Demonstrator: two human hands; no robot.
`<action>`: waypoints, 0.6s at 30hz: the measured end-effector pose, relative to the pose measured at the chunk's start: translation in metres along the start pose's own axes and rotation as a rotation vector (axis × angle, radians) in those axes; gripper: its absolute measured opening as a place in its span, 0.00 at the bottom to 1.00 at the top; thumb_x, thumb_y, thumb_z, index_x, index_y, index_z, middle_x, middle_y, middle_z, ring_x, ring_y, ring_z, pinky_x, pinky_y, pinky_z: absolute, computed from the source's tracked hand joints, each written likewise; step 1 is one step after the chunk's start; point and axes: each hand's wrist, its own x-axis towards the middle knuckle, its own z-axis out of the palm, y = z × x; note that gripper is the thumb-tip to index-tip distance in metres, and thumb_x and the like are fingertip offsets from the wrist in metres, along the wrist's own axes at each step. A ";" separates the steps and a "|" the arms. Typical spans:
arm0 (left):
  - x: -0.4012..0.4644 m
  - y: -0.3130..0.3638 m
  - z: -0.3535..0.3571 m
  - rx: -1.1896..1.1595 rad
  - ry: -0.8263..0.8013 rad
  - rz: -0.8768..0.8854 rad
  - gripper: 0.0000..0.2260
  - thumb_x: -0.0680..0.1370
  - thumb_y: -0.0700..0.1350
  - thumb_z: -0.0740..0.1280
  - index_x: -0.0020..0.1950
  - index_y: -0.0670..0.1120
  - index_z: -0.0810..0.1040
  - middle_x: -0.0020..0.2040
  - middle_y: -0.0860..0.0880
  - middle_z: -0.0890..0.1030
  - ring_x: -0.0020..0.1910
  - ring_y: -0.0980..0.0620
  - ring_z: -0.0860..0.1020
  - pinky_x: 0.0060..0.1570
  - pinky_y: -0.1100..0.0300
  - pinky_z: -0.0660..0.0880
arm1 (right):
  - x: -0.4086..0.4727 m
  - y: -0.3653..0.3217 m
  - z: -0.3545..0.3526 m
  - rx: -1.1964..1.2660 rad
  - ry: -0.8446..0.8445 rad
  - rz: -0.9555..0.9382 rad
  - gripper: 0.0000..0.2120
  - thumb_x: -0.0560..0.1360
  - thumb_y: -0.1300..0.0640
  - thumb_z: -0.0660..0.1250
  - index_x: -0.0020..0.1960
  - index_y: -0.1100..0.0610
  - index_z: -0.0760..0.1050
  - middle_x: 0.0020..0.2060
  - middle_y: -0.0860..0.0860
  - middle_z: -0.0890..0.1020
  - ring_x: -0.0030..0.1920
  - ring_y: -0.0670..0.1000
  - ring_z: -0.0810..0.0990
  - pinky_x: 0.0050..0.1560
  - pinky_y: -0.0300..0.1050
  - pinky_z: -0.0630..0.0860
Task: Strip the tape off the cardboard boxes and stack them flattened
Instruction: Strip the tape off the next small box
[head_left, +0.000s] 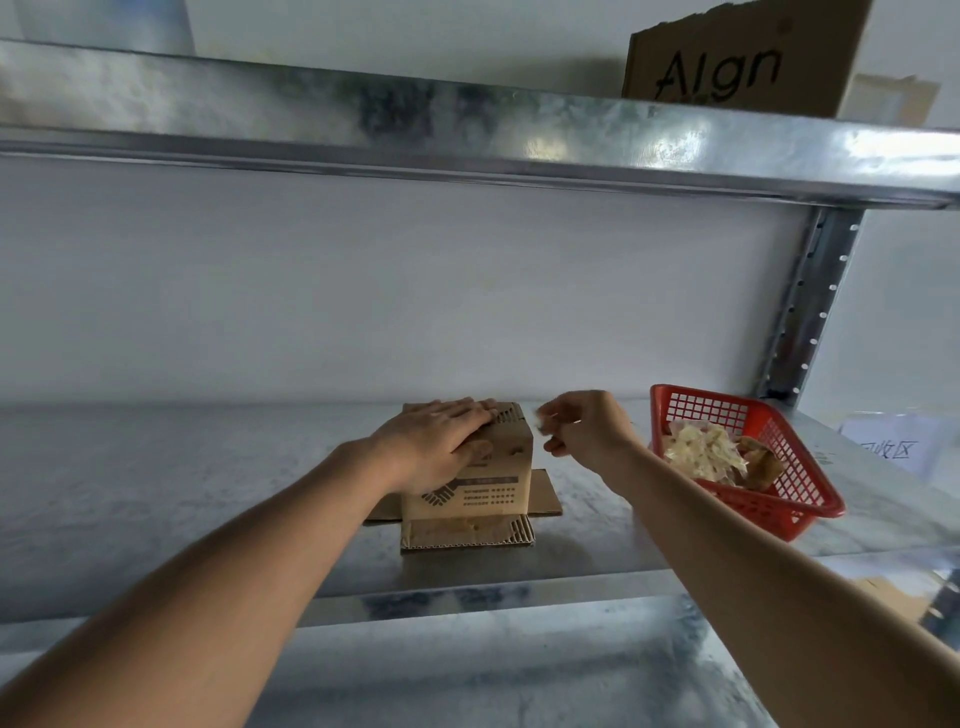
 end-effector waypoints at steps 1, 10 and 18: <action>0.000 0.000 0.000 -0.001 0.003 0.007 0.26 0.86 0.61 0.50 0.84 0.57 0.52 0.84 0.58 0.51 0.83 0.54 0.51 0.81 0.48 0.52 | -0.002 0.001 0.000 -0.011 -0.026 0.007 0.12 0.76 0.73 0.68 0.48 0.59 0.85 0.40 0.56 0.87 0.34 0.50 0.86 0.41 0.45 0.85; 0.007 -0.008 -0.006 0.065 -0.057 0.039 0.27 0.86 0.61 0.47 0.85 0.59 0.47 0.84 0.59 0.49 0.83 0.55 0.46 0.80 0.53 0.41 | -0.012 -0.001 -0.012 -0.196 -0.202 -0.019 0.03 0.78 0.60 0.74 0.49 0.55 0.87 0.39 0.53 0.88 0.33 0.46 0.84 0.40 0.41 0.84; 0.013 0.027 -0.003 -0.031 0.105 -0.114 0.25 0.77 0.75 0.50 0.58 0.57 0.66 0.55 0.56 0.74 0.51 0.51 0.75 0.46 0.49 0.73 | -0.024 -0.013 -0.008 -0.390 -0.267 -0.105 0.05 0.80 0.58 0.71 0.53 0.55 0.85 0.44 0.50 0.87 0.44 0.50 0.86 0.43 0.39 0.83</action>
